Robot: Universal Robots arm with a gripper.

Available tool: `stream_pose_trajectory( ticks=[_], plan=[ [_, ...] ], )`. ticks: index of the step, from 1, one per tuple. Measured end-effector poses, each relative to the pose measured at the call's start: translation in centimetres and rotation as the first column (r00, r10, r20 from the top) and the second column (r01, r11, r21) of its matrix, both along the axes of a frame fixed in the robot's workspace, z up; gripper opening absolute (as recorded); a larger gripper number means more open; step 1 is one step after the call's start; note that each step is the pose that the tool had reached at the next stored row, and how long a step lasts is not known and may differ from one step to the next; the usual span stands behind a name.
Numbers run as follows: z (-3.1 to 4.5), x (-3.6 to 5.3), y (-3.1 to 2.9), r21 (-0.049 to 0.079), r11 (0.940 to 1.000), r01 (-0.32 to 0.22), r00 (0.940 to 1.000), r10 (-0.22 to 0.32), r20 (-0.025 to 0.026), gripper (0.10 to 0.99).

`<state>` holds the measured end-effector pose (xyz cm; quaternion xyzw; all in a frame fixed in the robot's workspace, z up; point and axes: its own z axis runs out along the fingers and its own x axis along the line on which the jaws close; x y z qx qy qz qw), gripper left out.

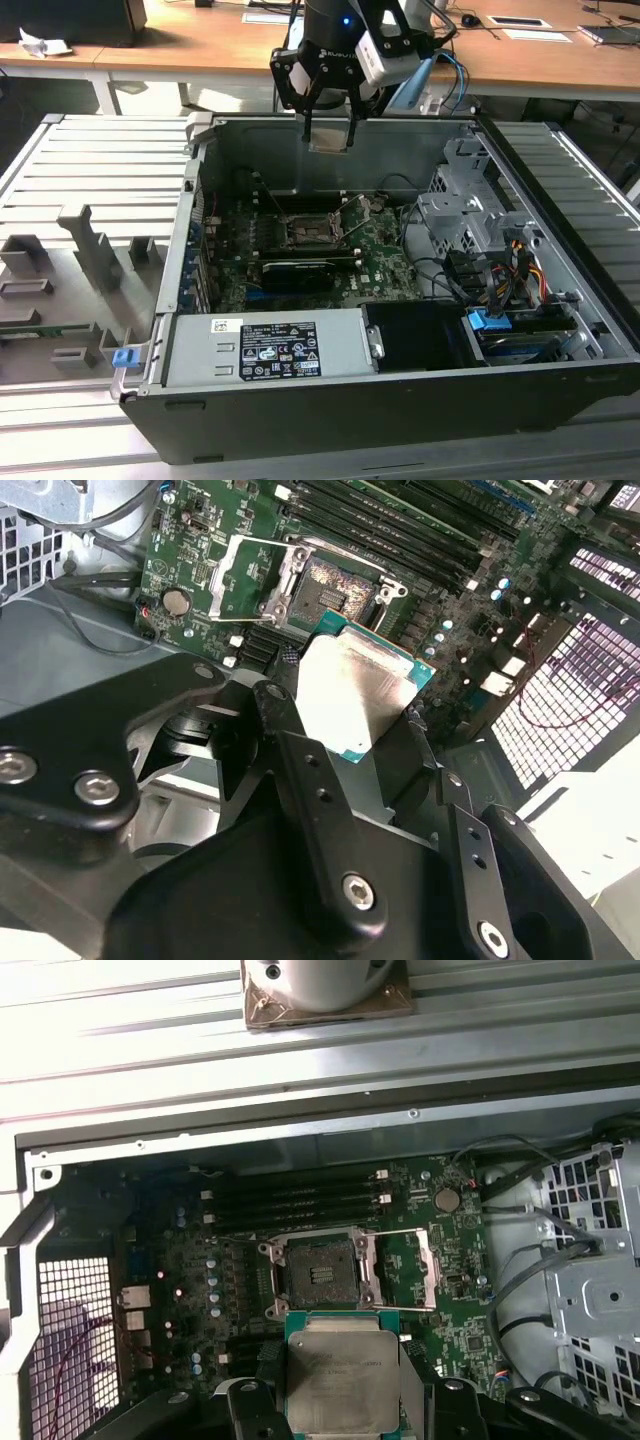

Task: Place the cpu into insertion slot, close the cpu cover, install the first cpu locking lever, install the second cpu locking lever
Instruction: 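Place the cpu into insertion slot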

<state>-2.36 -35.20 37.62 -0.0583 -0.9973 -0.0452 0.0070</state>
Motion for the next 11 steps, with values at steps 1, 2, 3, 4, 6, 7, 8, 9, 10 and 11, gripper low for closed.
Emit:
stream_pose_trajectory(
  ticks=[1,2,3,4,6,7,8,9,10,11],
  plan=[
    [0.00,0.00,0.00,0.000,1.0000,0.001,1.0000,-0.001,-0.0001,0.541],
    [-0.01,0.00,0.00,0.000,1.0000,0.002,1.0000,-0.002,0.0000,0.541],
    [-0.01,0.00,0.00,0.000,1.0000,0.003,1.0000,-0.003,0.0000,0.541],
    [-0.01,0.00,0.00,0.000,1.0000,0.004,1.0000,-0.004,0.0000,0.541],
    [-0.02,0.00,0.00,0.000,1.0000,0.007,1.0000,-0.007,0.0000,0.541],
    [-0.02,0.00,0.00,0.000,1.0000,0.008,1.0000,-0.008,0.0000,0.541],
    [-0.03,0.00,0.00,0.000,1.0000,0.009,1.0000,-0.009,0.0000,0.541],
    [-0.03,0.00,0.00,0.000,0.9999,0.010,0.9999,-0.010,0.0000,0.541],
    [-0.03,0.00,0.00,0.000,0.9999,0.011,0.9999,-0.011,0.0000,0.541],
    [-0.02,0.00,0.00,0.000,0.9999,0.012,0.9999,-0.012,0.0000,0.541]
  ],
)
